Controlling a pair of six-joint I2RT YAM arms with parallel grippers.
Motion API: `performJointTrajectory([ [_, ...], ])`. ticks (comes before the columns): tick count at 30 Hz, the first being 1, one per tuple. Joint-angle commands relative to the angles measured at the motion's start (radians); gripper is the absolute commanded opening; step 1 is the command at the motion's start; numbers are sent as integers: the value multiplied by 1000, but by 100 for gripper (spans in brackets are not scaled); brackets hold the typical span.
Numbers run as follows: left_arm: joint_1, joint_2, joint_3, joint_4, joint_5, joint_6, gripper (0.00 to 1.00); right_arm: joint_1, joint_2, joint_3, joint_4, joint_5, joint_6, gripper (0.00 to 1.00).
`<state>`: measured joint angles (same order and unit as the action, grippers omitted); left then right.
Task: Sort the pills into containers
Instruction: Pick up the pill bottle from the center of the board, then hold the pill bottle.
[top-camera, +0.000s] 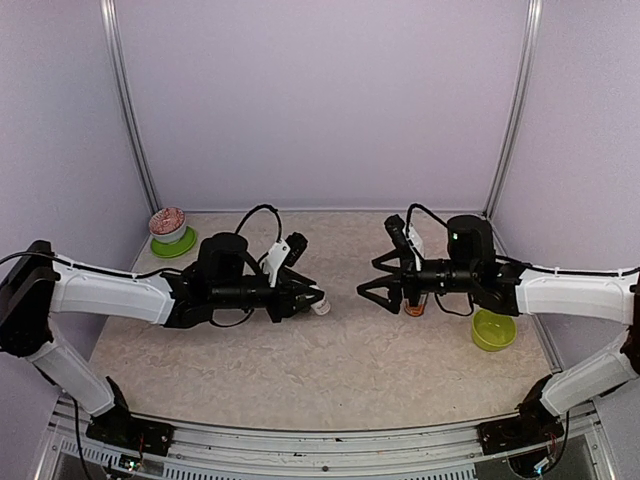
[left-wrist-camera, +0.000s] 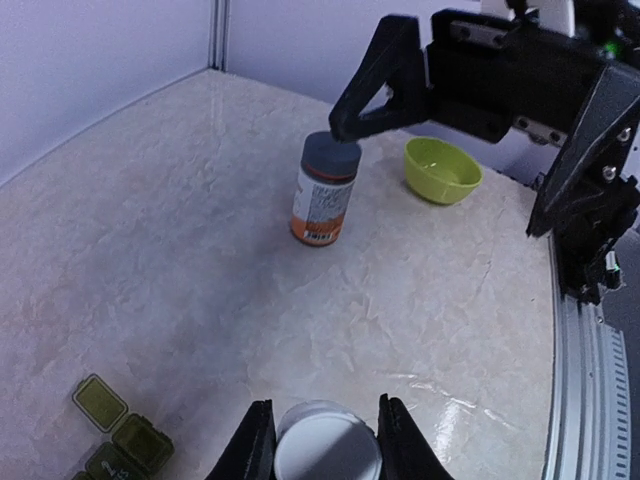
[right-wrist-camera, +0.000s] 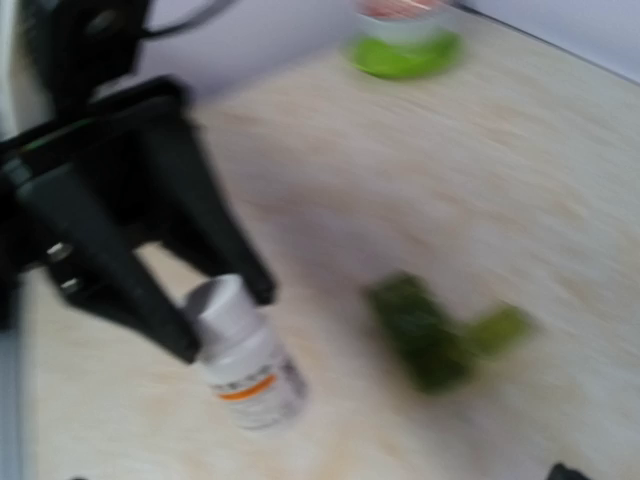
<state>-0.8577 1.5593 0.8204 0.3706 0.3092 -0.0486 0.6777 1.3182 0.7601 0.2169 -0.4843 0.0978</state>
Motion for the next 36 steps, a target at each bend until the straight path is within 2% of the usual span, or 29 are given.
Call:
performJointTrajectory([
  [1,-1,-92,-89,221,119,-30,16,-4,-3,-55,288,-289,100,97],
  [3,-1,-126,-136,323,136,-64,16,-2,20,-71,393,-333,165,96],
  [9,-7,-165,-239,629,180,-162,13,29,105,-43,556,-425,251,93],
  [17,-29,-134,-266,876,218,-222,11,98,171,21,600,-492,256,90],
  [27,-46,-66,-227,957,265,-238,10,142,206,26,757,-499,400,85],
  [36,-56,-37,-204,961,252,-214,9,165,240,37,817,-459,480,75],
])
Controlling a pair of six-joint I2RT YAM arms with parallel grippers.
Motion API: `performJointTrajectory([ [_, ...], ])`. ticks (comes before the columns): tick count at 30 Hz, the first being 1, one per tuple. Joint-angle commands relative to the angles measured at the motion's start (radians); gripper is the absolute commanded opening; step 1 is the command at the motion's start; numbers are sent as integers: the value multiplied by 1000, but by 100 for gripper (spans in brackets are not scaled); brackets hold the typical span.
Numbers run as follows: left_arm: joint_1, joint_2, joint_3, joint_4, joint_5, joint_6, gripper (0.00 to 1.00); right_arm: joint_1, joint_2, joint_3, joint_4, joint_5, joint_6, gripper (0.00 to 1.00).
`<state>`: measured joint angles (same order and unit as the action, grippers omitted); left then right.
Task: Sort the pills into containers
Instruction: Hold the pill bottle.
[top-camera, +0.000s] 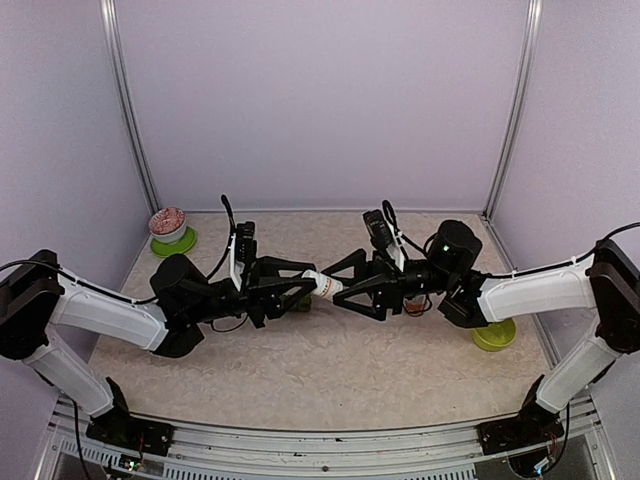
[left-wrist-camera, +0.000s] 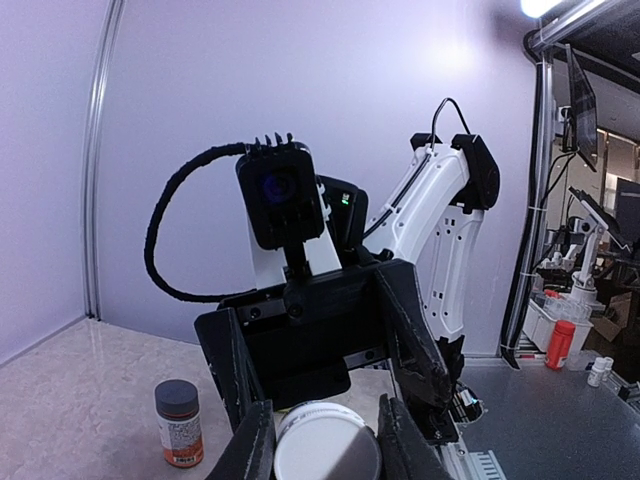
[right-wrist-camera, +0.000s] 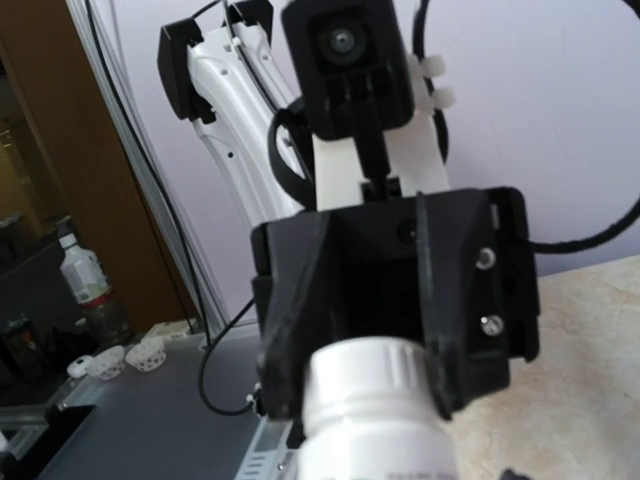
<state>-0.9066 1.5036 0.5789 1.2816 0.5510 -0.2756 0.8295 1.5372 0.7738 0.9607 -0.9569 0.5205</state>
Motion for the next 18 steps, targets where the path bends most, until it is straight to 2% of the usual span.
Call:
performJointTrajectory([
  [1,-8,20,39,52,9,12,9,15,25,25,79,15,64,73],
  [10,-11,33,49,55,9,14,9,19,61,45,84,28,81,63],
  [18,-11,24,49,36,1,28,8,20,76,63,75,27,82,40],
])
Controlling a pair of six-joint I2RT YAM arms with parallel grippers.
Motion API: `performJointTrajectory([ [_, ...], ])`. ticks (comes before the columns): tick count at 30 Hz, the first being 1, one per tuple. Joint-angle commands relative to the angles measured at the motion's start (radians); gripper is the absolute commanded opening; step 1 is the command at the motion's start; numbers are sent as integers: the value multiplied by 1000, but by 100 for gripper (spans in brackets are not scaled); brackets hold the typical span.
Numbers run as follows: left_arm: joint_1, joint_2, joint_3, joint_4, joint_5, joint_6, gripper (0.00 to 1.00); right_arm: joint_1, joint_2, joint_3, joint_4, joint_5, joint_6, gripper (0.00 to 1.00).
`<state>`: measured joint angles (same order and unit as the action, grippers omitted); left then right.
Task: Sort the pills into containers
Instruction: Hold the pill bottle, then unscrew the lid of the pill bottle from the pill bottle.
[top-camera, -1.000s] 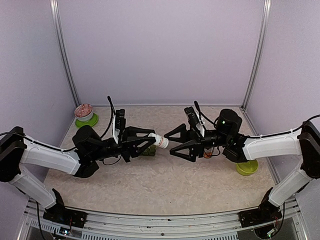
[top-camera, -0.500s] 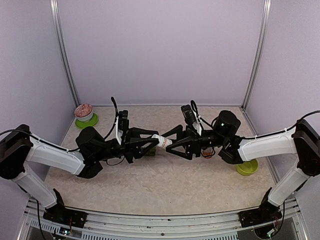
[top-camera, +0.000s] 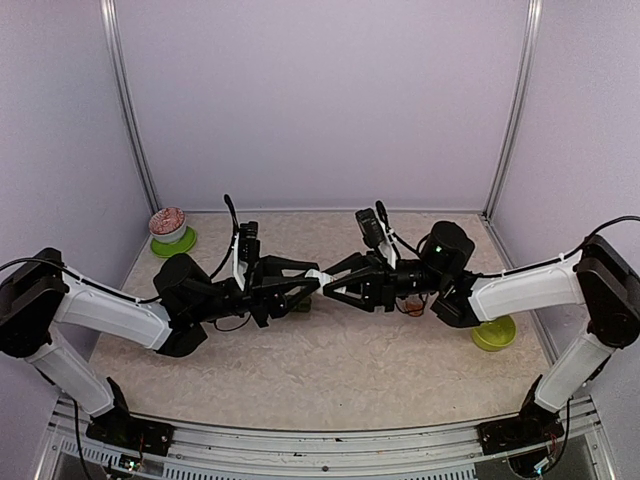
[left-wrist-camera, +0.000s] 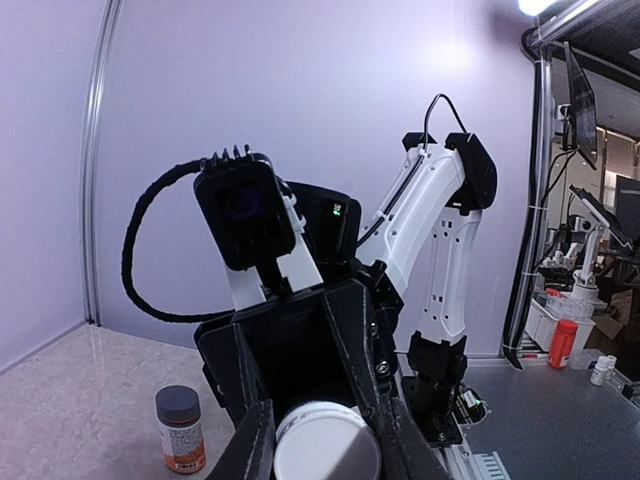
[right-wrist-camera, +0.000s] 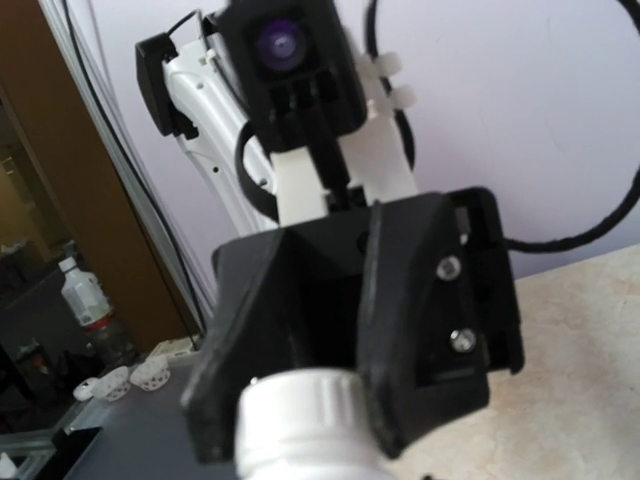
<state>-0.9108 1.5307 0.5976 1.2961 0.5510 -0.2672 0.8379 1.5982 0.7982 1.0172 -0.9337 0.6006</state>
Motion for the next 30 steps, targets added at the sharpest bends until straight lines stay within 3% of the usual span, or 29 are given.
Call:
performJointTrajectory([
  [1,-7,-5,30,21,0,20,8,12,16,39,16,4,-1,38],
  [8,-8,-2,38,1,-40,-34,8,12,-14,34,-56,52,-93,26],
  [16,-37,46,36,25,-192,-331,8,12,-113,21,-269,254,-353,24],
  [20,-43,50,40,32,-220,-410,15,12,-156,-7,-287,335,-413,23],
  [24,-43,32,57,-5,-220,-401,40,12,-184,-19,-290,342,-419,23],
  [28,-41,6,44,-7,-263,-350,97,27,-188,-16,-299,314,-396,23],
  [30,-37,-4,44,-9,-274,-325,99,43,-185,-11,-315,322,-397,23],
])
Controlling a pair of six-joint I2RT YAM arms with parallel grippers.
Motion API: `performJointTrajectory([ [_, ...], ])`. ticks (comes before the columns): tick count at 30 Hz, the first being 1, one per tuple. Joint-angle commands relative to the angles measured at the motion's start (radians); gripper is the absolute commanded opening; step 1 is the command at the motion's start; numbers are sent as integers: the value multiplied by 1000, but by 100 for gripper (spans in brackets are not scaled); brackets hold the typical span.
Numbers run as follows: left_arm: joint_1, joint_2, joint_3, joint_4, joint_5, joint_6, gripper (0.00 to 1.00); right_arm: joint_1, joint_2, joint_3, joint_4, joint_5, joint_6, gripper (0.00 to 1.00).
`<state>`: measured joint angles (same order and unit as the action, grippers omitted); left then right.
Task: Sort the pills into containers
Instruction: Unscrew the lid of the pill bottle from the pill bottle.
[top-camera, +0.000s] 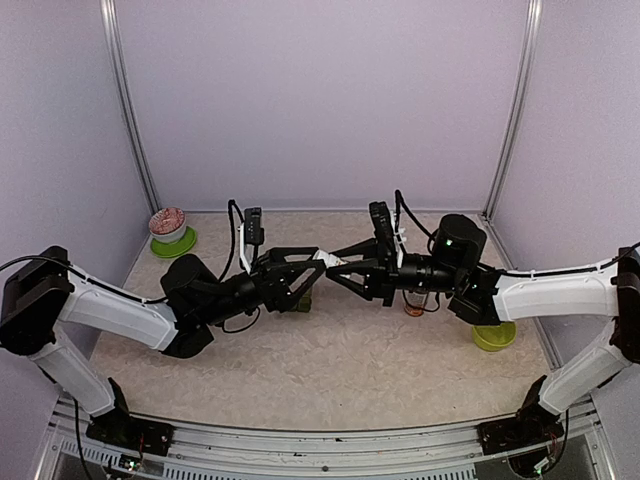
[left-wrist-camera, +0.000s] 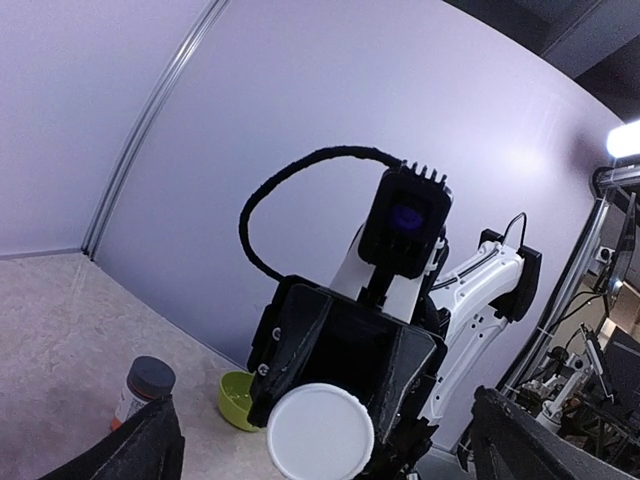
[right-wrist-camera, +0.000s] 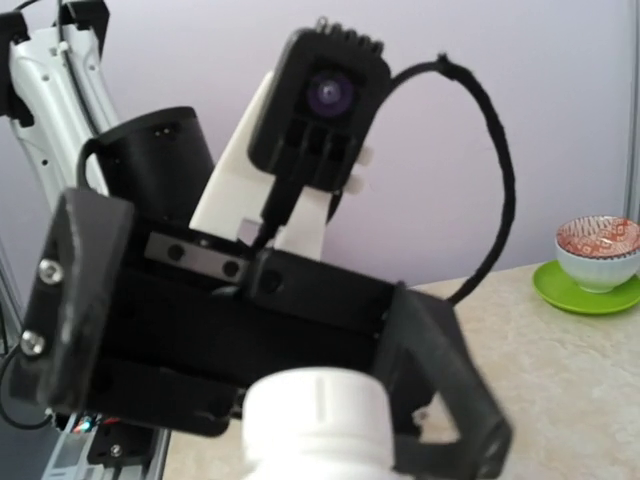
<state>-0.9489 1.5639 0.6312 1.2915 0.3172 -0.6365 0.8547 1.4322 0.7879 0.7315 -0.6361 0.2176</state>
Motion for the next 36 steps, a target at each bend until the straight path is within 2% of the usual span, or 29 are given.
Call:
performJointTrajectory([
  [1,2,-39,11,-3,-40,57,99,35,-15,3,-35,28,-13,23],
  [9,2,24,45,100,68,75,99,75,56,15,29,26,55,22],
  [11,1,31,43,116,77,72,93,75,68,12,48,30,73,22],
  [15,1,31,40,121,103,82,95,76,74,12,45,52,74,23],
  [20,1,44,42,121,153,79,90,75,75,27,19,66,66,24],
  [27,1,43,22,143,165,68,81,75,60,21,-12,134,56,24],
  [36,1,31,2,139,155,65,78,61,7,1,-39,202,39,24],
])
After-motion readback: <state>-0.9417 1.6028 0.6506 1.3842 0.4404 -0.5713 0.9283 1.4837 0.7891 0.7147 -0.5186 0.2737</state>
